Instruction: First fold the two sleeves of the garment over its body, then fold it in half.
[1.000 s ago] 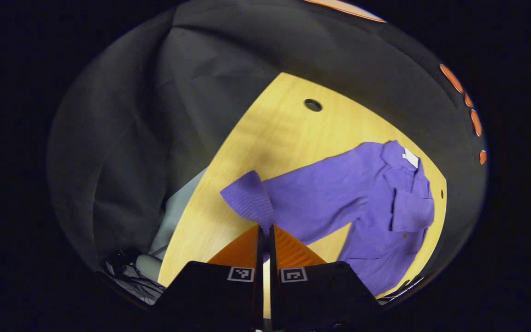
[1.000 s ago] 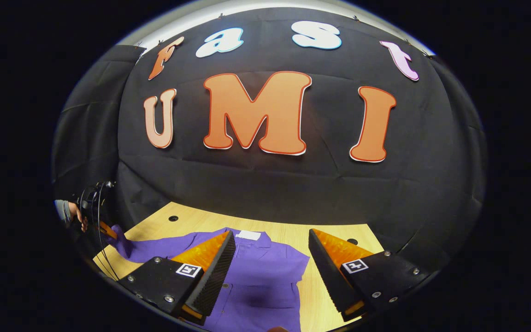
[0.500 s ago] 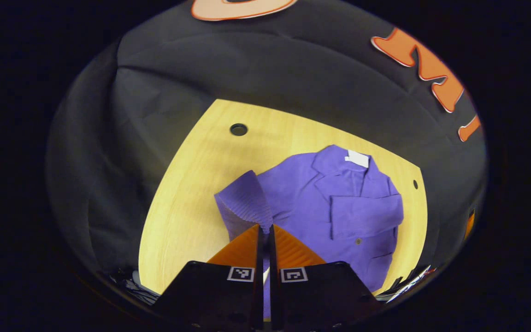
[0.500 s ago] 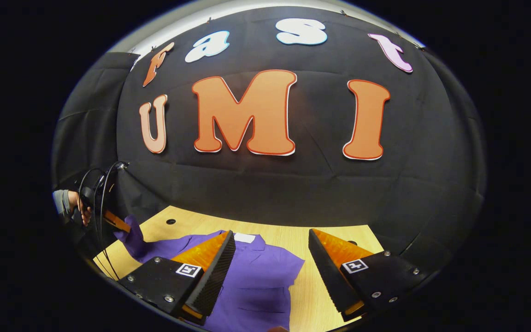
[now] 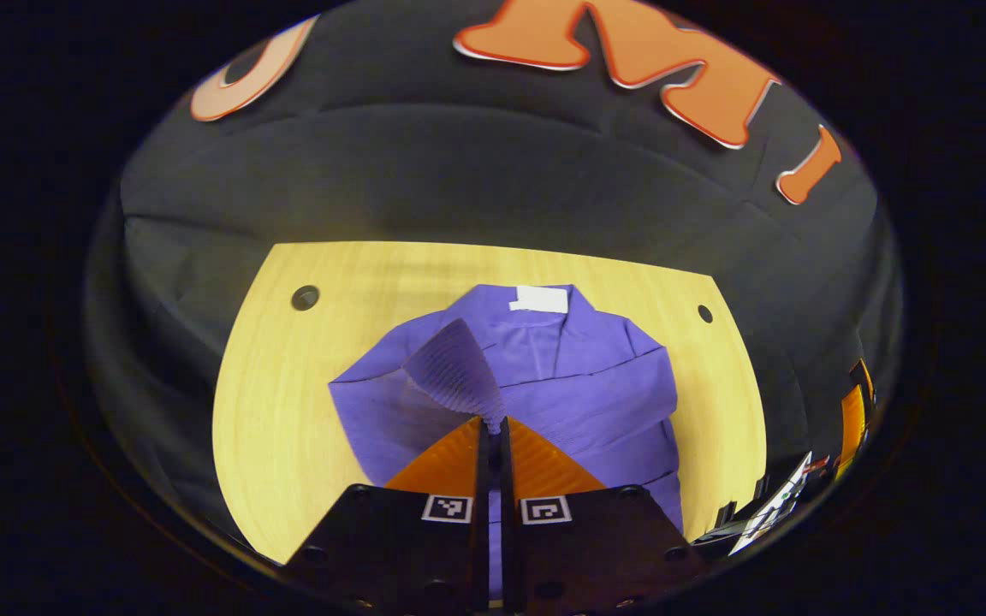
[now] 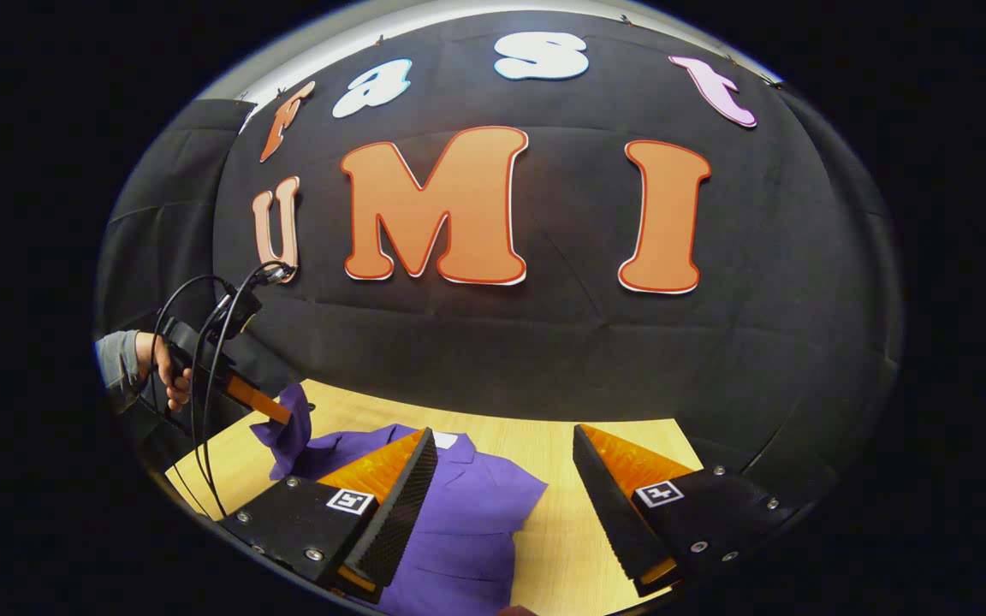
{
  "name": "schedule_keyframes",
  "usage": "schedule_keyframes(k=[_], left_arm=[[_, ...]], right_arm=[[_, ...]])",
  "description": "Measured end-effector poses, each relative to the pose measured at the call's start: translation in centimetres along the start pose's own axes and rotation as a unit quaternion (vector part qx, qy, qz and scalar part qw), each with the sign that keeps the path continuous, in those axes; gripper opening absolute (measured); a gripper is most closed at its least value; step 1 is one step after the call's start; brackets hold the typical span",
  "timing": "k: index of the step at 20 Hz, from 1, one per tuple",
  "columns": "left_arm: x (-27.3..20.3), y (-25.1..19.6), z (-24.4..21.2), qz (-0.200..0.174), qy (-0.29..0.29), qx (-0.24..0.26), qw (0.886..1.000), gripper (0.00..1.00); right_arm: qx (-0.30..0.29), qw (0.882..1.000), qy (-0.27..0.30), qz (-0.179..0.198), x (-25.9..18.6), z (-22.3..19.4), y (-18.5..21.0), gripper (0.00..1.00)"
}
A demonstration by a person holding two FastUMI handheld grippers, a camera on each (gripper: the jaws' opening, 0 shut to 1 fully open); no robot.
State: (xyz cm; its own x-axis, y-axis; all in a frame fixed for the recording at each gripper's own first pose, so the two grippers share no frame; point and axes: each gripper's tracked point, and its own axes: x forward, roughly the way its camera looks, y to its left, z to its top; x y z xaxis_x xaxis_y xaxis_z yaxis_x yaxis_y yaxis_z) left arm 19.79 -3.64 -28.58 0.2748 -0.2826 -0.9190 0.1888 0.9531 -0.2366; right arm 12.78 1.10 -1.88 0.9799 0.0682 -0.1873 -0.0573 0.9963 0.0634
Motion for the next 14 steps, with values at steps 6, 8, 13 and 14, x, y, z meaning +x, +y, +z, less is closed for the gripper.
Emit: schedule_keyframes(k=[6, 8, 13, 14], left_arm=[[3.7, -8.5, 1.1, -0.035, 0.01, 0.064, 0.997, 0.07], [5.6, -10.9, 1.3, -0.04, 0.014, 0.078, 0.996, 0.07], [9.5, -16.8, 0.4, -0.073, 0.024, 0.105, 0.991, 0.22], [9.6, -18.1, 0.4, -0.09, 0.015, 0.109, 0.99, 0.25]], right_arm=[[0.013, 1.0, 0.005, -0.011, -0.5, -1.0, -2.5, 0.95], [0.014, 1.0, 0.008, -0.015, -0.7, -1.3, -3.2, 0.95], [0.023, 0.999, 0.012, -0.025, -1.1, -1.9, -4.5, 0.95], [0.023, 0.999, 0.013, -0.027, -1.3, -2.0, -4.8, 0.95]])
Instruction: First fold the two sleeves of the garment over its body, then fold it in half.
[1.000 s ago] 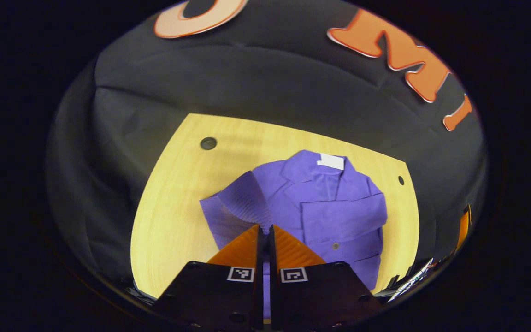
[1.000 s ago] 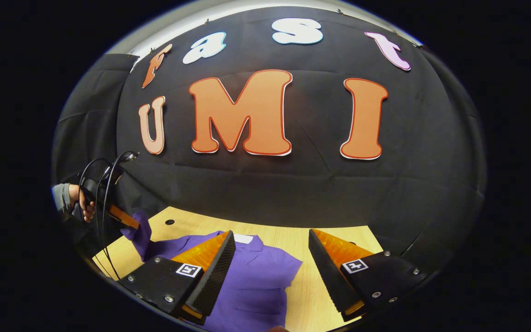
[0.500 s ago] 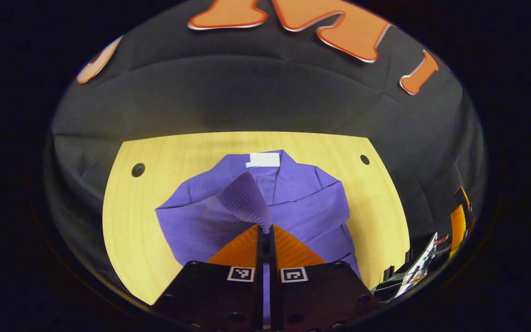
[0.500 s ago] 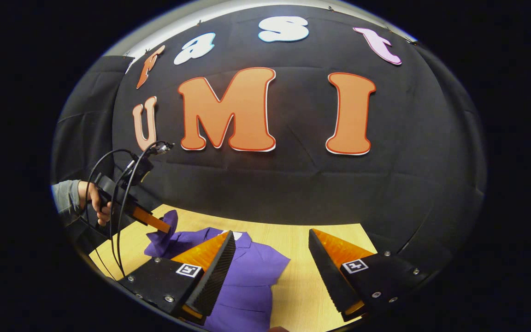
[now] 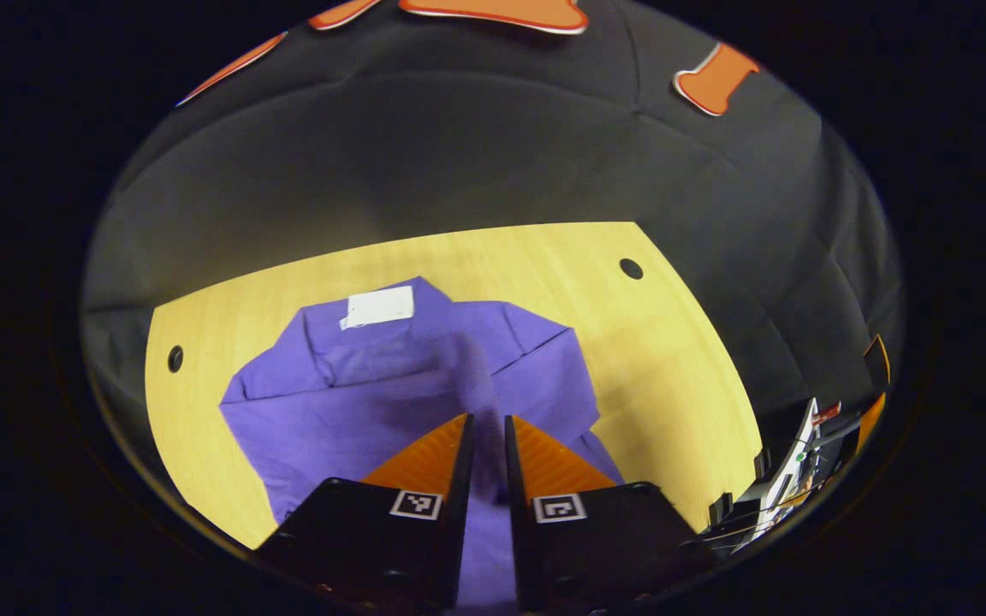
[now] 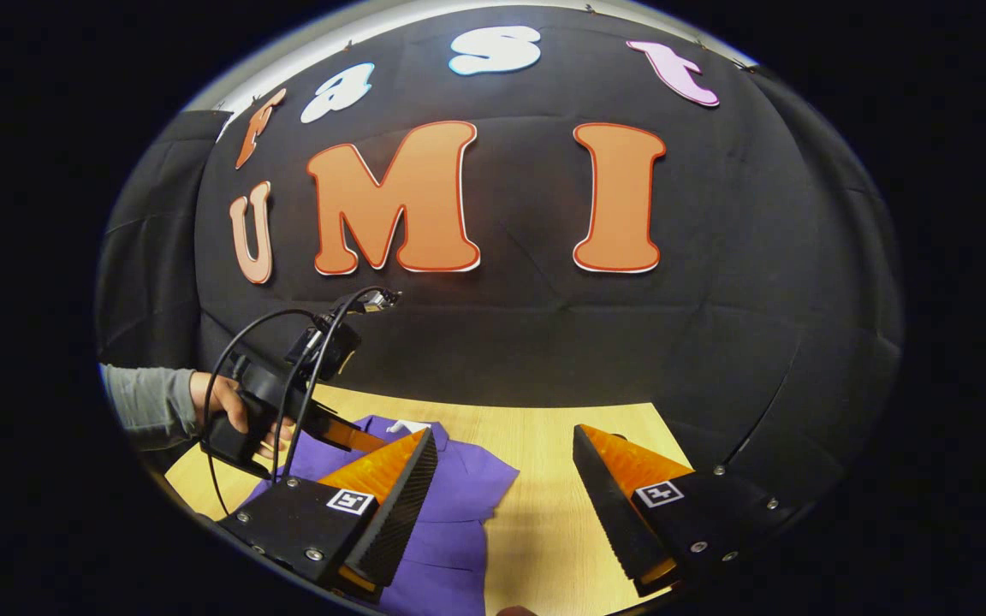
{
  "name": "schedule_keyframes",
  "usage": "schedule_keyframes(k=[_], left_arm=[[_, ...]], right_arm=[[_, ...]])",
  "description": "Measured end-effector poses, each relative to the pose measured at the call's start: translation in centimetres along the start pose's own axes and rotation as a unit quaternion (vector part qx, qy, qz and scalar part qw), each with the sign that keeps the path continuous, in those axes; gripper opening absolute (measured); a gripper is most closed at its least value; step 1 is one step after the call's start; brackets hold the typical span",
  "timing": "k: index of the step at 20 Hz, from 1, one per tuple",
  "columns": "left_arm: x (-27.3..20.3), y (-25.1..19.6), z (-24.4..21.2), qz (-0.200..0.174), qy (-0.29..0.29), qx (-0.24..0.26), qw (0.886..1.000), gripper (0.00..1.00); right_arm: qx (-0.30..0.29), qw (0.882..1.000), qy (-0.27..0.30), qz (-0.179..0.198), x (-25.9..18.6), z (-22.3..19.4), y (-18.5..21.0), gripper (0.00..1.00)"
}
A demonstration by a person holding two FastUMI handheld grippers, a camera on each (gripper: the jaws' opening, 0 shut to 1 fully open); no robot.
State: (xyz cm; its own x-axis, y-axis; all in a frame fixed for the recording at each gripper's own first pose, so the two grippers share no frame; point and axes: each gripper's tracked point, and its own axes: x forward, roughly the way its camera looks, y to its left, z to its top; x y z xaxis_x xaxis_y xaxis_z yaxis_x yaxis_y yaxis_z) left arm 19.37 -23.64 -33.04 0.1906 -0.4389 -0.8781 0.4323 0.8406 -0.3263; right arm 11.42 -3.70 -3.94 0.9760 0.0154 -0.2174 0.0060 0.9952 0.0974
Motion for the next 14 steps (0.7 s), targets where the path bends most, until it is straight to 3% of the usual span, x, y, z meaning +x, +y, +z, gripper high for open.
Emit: schedule_keyframes(k=[2, 4, 9, 14], left_arm=[[-0.2, -1.9, 0.9, -0.024, -0.026, 0.009, 0.999, 0.63], [-1.0, -1.8, 1.8, -0.019, -0.053, 0.024, 0.998, 1.0], [-6.4, 1.3, 2.3, 0.026, -0.14, 0.012, 0.99, 0.97], [-12.8, 6.9, 1.5, 0.093, -0.228, -0.004, 0.969, 0.99]], right_arm=[[0.001, 1.0, 0.002, -0.006, -0.1, -0.2, -0.5, 0.95], [0.003, 1.0, 0.003, -0.01, -0.1, -0.3, -0.7, 0.95], [0.001, 1.0, 0.003, -0.014, 0.0, -0.7, 0.2, 0.95], [-0.018, 1.0, -0.02, -0.013, 0.0, 0.2, 2.2, 0.95]])
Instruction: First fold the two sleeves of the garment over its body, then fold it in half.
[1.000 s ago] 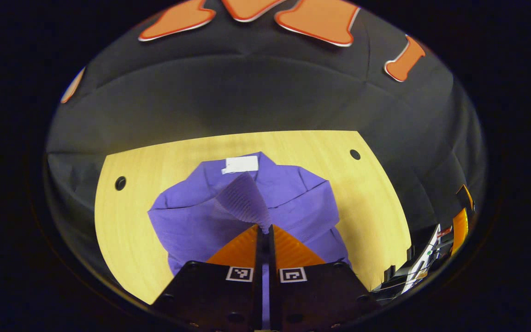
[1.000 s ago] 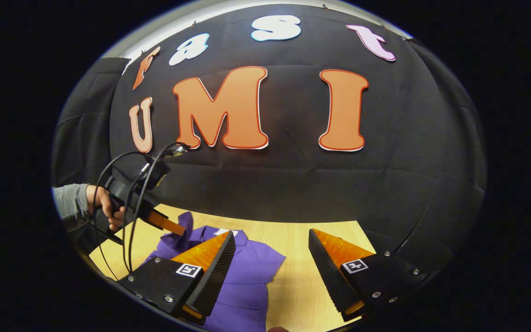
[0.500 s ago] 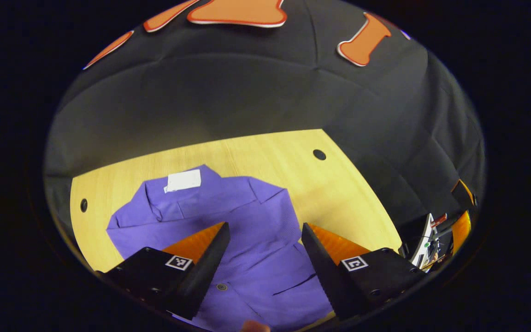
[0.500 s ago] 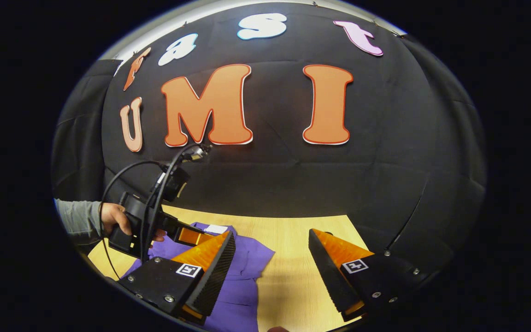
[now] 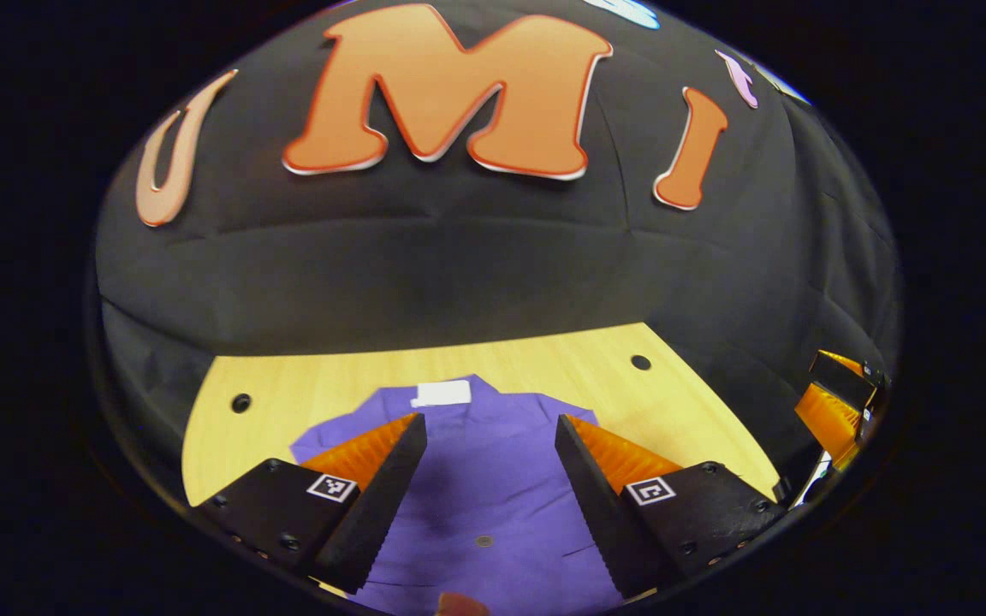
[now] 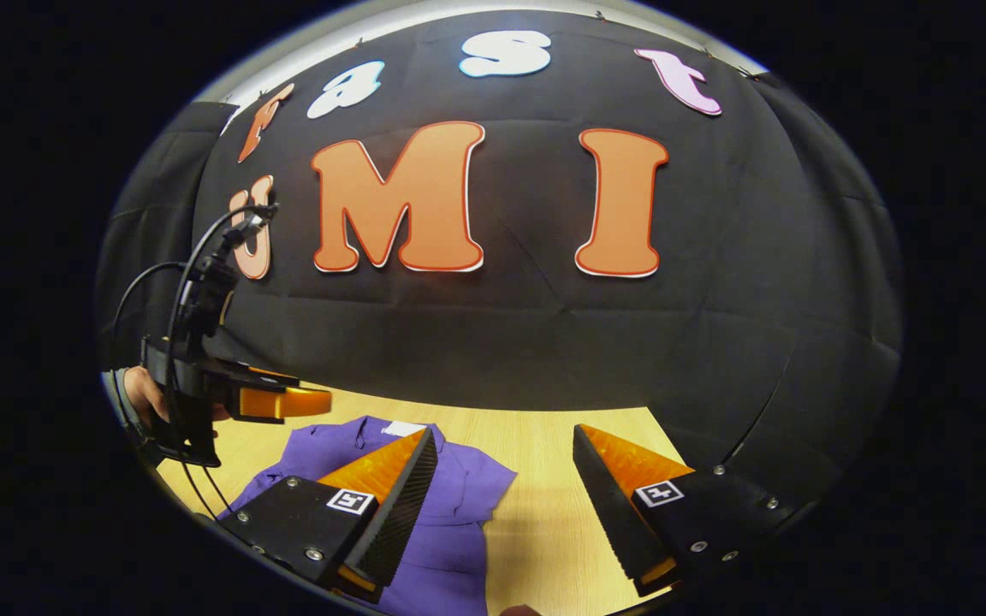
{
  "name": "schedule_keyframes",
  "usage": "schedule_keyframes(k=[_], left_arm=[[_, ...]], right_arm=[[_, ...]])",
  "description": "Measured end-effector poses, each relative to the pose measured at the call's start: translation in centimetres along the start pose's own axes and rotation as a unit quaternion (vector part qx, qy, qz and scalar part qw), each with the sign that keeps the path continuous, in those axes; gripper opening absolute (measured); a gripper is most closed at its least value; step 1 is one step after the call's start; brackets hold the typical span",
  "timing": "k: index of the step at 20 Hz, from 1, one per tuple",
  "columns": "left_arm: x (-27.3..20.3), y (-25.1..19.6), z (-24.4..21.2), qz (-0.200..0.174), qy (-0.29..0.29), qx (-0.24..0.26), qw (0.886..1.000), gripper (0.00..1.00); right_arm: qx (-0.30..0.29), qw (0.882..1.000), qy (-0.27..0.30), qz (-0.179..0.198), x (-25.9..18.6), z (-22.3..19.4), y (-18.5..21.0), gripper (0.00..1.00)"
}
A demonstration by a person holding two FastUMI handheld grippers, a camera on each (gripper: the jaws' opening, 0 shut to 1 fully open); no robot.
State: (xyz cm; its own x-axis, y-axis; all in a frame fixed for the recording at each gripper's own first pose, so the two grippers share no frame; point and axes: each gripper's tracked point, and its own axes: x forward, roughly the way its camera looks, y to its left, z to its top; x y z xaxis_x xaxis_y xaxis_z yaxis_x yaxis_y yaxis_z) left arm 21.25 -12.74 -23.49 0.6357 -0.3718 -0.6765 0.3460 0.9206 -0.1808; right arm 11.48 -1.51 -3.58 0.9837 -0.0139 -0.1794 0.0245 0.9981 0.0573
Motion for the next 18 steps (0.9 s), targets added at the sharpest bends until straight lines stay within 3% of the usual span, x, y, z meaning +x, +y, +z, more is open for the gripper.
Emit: schedule_keyframes(k=[5, 12, 15, 18], left_arm=[[-6.1, 4.0, 2.3, 0.062, -0.11, 0.013, 0.992, 0.98], [-15.3, 7.0, 5.2, 0.124, -0.264, 0.019, 0.956, 0.98], [-19.5, 8.2, 4.7, 0.142, -0.298, 0.01, 0.944, 0.97], [-22.3, 9.9, 3.0, 0.168, -0.308, 0.018, 0.936, 0.95]], right_arm=[[-0.023, 0.999, -0.039, 0.001, -0.6, 1.6, 1.8, 0.95], [-0.02, 0.993, -0.118, -0.004, -2.6, 4.5, 3.3, 0.95], [-0.011, 0.993, -0.118, -0.003, -3.3, 4.0, 3.4, 0.95], [-0.012, 0.997, -0.081, -0.004, -3.8, 1.5, 3.1, 0.94]])
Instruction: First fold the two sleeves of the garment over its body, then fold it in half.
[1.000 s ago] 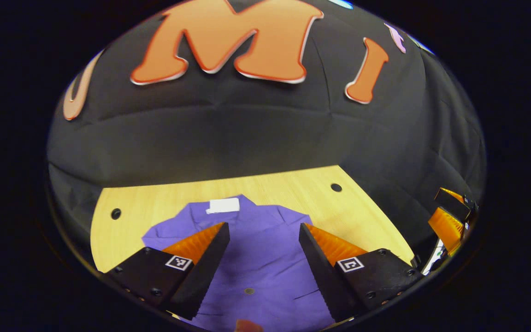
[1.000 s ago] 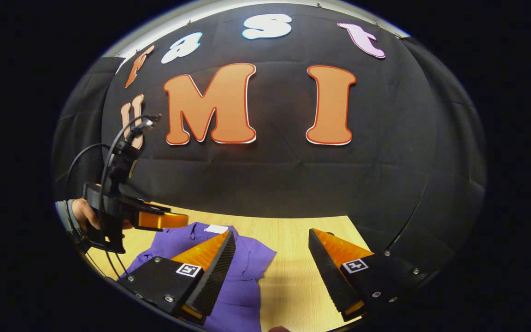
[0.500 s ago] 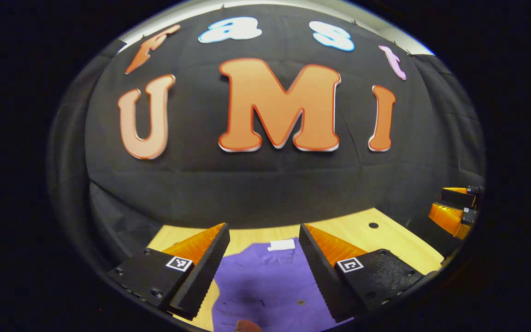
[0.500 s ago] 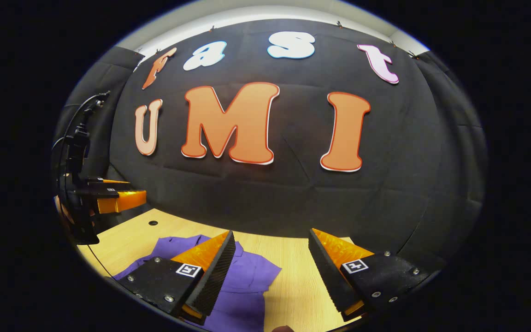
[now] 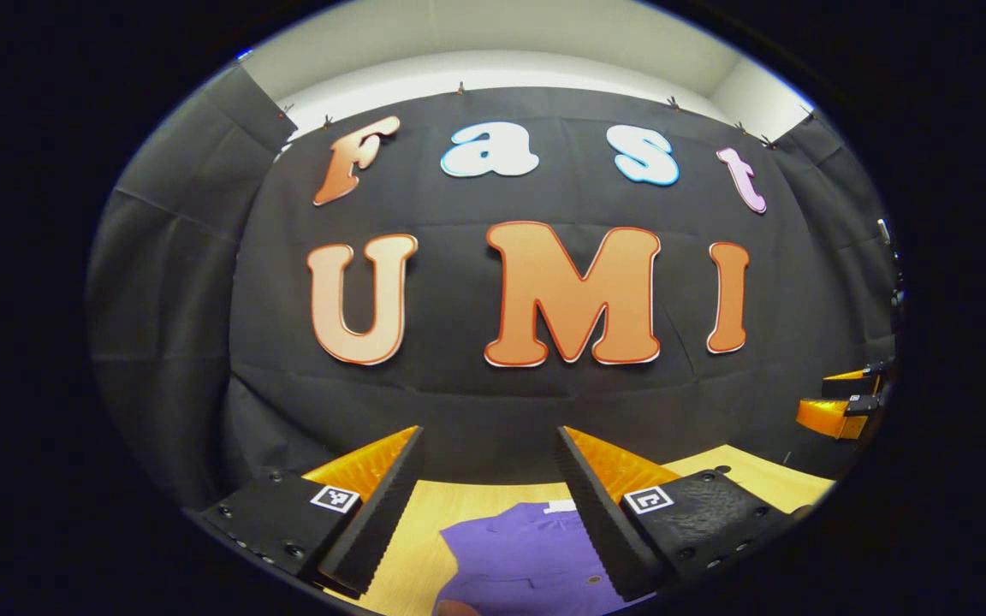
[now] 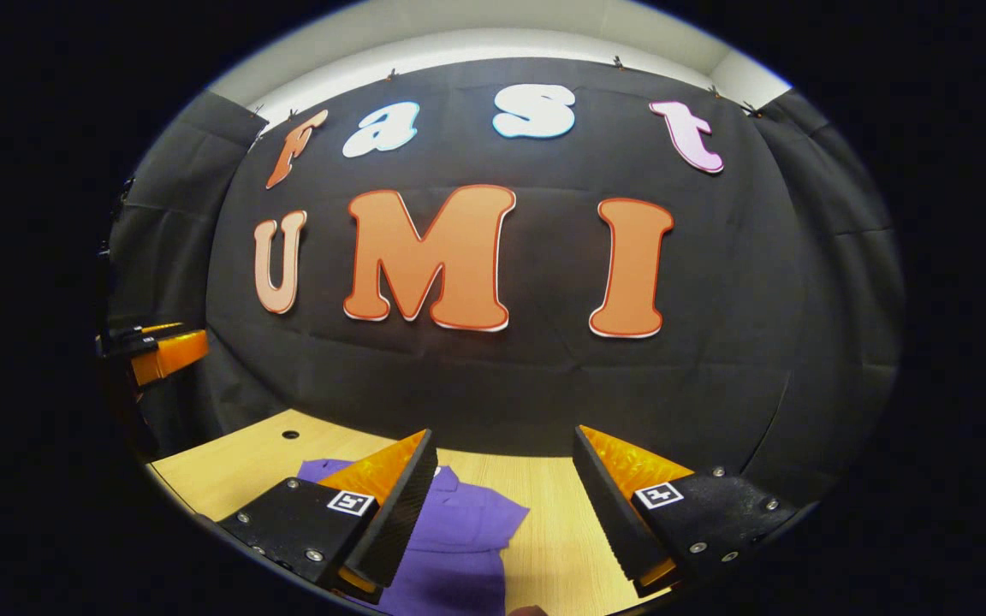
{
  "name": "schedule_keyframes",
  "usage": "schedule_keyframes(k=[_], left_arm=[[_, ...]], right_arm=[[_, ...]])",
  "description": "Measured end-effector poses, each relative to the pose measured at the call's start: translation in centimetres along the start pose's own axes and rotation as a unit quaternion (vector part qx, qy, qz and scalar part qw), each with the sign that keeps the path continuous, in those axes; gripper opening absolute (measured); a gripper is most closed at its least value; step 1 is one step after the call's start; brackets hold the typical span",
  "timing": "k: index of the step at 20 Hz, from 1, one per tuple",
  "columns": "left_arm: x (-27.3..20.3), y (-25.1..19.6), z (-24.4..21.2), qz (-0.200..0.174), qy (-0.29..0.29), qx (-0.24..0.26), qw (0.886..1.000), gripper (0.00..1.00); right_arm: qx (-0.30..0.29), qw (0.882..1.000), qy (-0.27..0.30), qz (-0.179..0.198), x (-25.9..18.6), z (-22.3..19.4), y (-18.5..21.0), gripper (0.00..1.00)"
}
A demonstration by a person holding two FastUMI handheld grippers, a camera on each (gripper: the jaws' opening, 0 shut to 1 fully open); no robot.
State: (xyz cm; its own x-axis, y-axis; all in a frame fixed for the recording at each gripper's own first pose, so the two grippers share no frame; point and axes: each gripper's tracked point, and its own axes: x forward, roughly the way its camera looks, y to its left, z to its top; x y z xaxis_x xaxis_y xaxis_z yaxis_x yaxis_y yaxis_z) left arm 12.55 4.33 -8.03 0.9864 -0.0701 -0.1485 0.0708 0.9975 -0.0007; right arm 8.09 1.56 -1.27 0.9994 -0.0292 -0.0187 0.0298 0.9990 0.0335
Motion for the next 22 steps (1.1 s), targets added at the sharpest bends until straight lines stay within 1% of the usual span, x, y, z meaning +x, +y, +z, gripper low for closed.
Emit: schedule_keyframes(k=[2, 4, 6, 9, 11, 12, 13, 15, 18, 20, 22], left_arm=[[-1.3, 1.0, -2.0, 0.011, 0.021, 0.029, 0.999, 0.94], [-2.2, 1.6, -5.1, 0.015, 0.064, 0.055, 0.996, 0.96], [-3.3, 2.0, -9.1, 0.011, 0.119, 0.053, 0.991, 0.96], [-5.2, 2.9, -14.2, 0.005, 0.197, 0.051, 0.979, 0.98], [-6.9, 3.4, -17.5, 0.002, 0.252, 0.06, 0.966, 0.99], [-7.8, 3.7, -19.3, 0.0, 0.281, 0.066, 0.957, 1.0], [-8.5, 3.7, -21.2, -0.004, 0.304, 0.071, 0.95, 0.99], [-9.8, 4.2, -24.5, -0.011, 0.354, 0.081, 0.932, 0.99], [-11.2, 4.7, -28.7, -0.021, 0.439, 0.057, 0.897, 0.99], [-11.7, 5.2, -29.8, -0.033, 0.484, 0.047, 0.873, 0.99], [-11.8, 5.5, -30.5, -0.036, 0.523, 0.041, 0.85, 0.99]], right_arm=[[-0.001, 0.999, 0.038, 0.004, -0.9, -2.7, 0.2, 0.95], [-0.008, 0.996, 0.091, 0.009, -1.6, -6.2, 0.3, 0.95], [-0.009, 0.99, 0.143, 0.019, -2.8, -9.6, 0.7, 0.95], [0.002, 0.975, 0.219, 0.033, -4.7, -14.6, 1.1, 0.95], [0.01, 0.961, 0.273, 0.039, -6.1, -18.2, 1.3, 0.95], [0.013, 0.954, 0.297, 0.04, -6.9, -19.8, 1.4, 0.95], [0.015, 0.948, 0.315, 0.041, -7.6, -20.8, 1.3, 0.95], [0.02, 0.935, 0.35, 0.045, -8.6, -23.6, 1.6, 0.95], [0.032, 0.907, 0.416, 0.053, -10.8, -27.9, 2.0, 0.96], [0.035, 0.893, 0.446, 0.052, -11.9, -29.4, 2.1, 0.96], [0.034, 0.879, 0.473, 0.051, -13.1, -31.4, 1.8, 0.96]])
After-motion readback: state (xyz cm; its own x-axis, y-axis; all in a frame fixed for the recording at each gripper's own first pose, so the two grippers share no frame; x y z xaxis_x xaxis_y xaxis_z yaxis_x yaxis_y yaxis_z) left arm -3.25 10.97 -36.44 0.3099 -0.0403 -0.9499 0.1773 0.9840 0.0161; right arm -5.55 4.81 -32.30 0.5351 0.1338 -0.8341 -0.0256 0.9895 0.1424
